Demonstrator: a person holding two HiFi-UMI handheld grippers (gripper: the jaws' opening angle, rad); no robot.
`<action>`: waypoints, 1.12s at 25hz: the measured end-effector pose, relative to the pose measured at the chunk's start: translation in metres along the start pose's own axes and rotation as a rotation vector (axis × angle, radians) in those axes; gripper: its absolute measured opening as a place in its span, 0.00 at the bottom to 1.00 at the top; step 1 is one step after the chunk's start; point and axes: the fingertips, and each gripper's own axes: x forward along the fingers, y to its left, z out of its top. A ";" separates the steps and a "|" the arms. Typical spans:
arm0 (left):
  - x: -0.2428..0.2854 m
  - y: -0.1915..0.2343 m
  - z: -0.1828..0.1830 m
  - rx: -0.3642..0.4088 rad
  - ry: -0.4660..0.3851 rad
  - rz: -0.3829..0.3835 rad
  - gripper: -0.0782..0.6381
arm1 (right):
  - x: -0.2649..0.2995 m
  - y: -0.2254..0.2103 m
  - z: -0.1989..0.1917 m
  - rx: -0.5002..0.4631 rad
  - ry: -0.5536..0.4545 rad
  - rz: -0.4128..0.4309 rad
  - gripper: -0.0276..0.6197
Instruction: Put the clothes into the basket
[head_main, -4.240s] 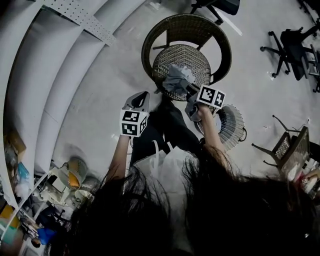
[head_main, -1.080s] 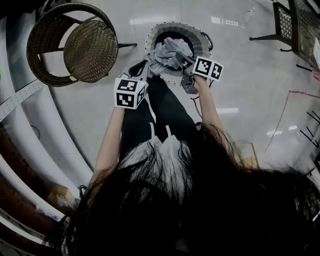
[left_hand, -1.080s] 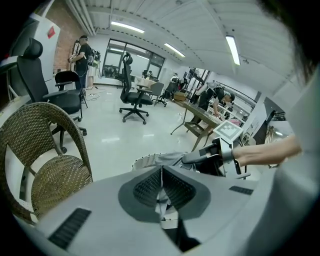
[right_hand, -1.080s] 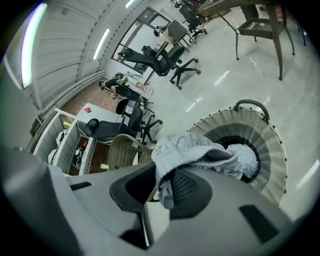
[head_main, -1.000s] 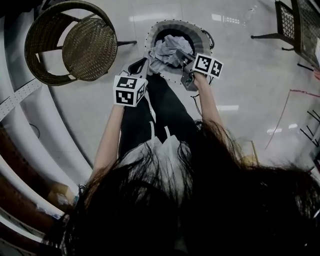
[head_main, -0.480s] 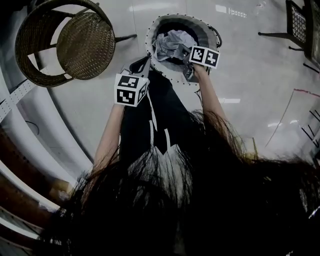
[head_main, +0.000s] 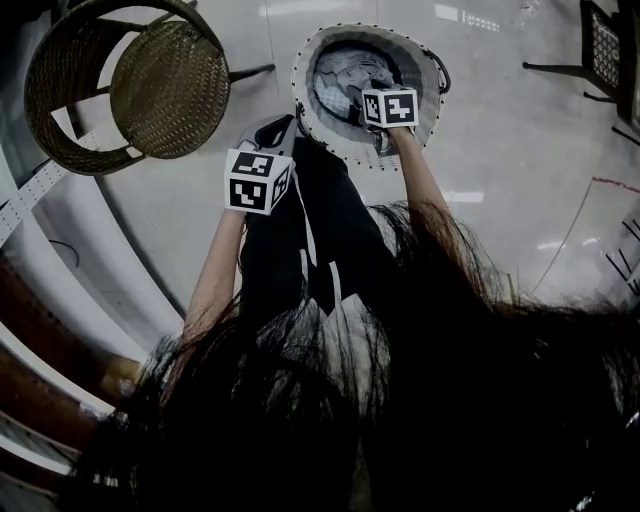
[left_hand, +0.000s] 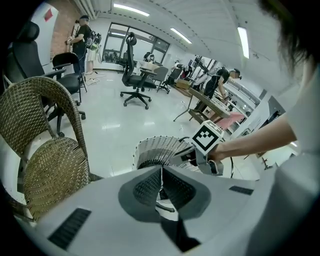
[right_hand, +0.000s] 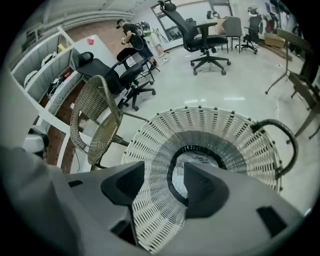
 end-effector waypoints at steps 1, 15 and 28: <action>0.000 0.000 -0.001 -0.001 0.001 0.001 0.14 | 0.000 0.000 0.001 0.006 -0.005 0.006 0.41; -0.019 0.000 -0.003 -0.005 -0.026 0.016 0.14 | -0.037 0.015 0.003 0.120 -0.152 0.073 0.41; -0.098 -0.007 0.030 -0.063 -0.181 0.074 0.14 | -0.154 0.110 0.060 0.057 -0.386 0.269 0.40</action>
